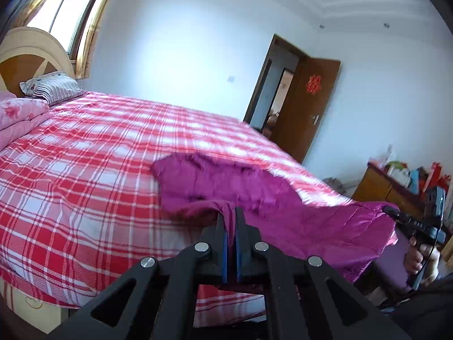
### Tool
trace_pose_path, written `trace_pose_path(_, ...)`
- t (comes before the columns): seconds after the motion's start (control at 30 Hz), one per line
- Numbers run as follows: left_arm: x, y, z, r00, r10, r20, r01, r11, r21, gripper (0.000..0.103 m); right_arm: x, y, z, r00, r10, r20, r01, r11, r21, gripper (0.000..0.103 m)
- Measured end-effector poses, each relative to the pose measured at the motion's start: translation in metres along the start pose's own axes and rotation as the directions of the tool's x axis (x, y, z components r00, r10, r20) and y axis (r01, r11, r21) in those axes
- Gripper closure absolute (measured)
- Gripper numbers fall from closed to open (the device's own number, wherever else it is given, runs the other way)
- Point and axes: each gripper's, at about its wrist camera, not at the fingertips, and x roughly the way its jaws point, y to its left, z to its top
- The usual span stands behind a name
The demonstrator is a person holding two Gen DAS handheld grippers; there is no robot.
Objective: Fold large clothes
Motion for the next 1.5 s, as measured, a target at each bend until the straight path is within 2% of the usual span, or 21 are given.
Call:
trace_pose_path(0.17, 0.018, 0.011, 0.013, 1.0, -0.03, -0.007, 0.03, 0.999, -0.033, 0.1, -0.015, 0.005, 0.021, 0.994, 0.009, 0.109, -0.007, 1.0, -0.014, 0.095)
trace_pose_path(0.4, 0.059, 0.023, 0.042, 0.998, -0.059, -0.002, 0.059, 0.997, -0.054, 0.1, 0.025, -0.011, 0.047, 0.993, 0.001, 0.115, -0.004, 1.0, 0.031, 0.095)
trace_pose_path(0.47, 0.075, 0.025, 0.057, 0.999, -0.05, 0.002, 0.05, 0.998, -0.039, 0.1, 0.034, -0.013, 0.061, 0.991, -0.003, 0.131, -0.002, 0.999, 0.038, 0.095)
trace_pose_path(0.63, 0.136, 0.049, 0.093, 0.998, -0.065, -0.023, 0.063, 0.995, -0.08, 0.1, 0.068, -0.019, 0.098, 0.991, -0.018, 0.131, 0.011, 0.998, 0.055, 0.095)
trace_pose_path(0.8, 0.191, 0.071, 0.11, 0.998, -0.035, -0.053, 0.029, 0.993, -0.111, 0.1, 0.115, -0.033, 0.131, 0.994, -0.062, 0.091, 0.055, 0.995, 0.082, 0.095)
trace_pose_path(0.9, 0.229, 0.088, 0.108, 0.995, -0.004, -0.102, -0.011, 0.99, -0.14, 0.099, 0.151, -0.046, 0.142, 0.995, -0.093, 0.035, 0.089, 0.99, 0.106, 0.095)
trace_pose_path(1.03, 0.268, 0.107, 0.107, 0.976, 0.086, -0.201, -0.115, 0.983, -0.14, 0.095, 0.199, -0.061, 0.144, 0.99, -0.135, -0.042, 0.139, 0.984, 0.114, 0.095)
trace_pose_path(1.1, 0.272, 0.109, 0.11, 0.969, 0.112, -0.222, -0.145, 0.98, -0.139, 0.095, 0.219, -0.069, 0.145, 0.986, -0.148, -0.074, 0.156, 0.98, 0.122, 0.095)
trace_pose_path(1.17, 0.271, 0.11, 0.113, 0.97, 0.131, -0.205, -0.158, 0.98, -0.123, 0.095, 0.237, -0.073, 0.145, 0.982, -0.16, -0.103, 0.172, 0.978, 0.12, 0.095)
trace_pose_path(1.33, 0.266, 0.097, 0.122, 0.965, 0.198, -0.17, -0.203, 0.979, -0.011, 0.089, 0.273, -0.08, 0.153, 0.972, -0.182, -0.148, 0.199, 0.974, 0.111, 0.095)
trace_pose_path(1.4, 0.279, 0.098, 0.123, 0.957, 0.216, -0.194, -0.216, 0.976, 0.019, 0.083, 0.286, -0.081, 0.157, 0.969, -0.187, -0.163, 0.206, 0.973, 0.108, 0.095)
trace_pose_path(1.5, 0.297, 0.106, 0.124, 0.948, 0.225, -0.227, -0.225, 0.974, 0.025, 0.082, 0.305, -0.085, 0.162, 0.963, -0.197, -0.184, 0.219, 0.97, 0.105, 0.095)
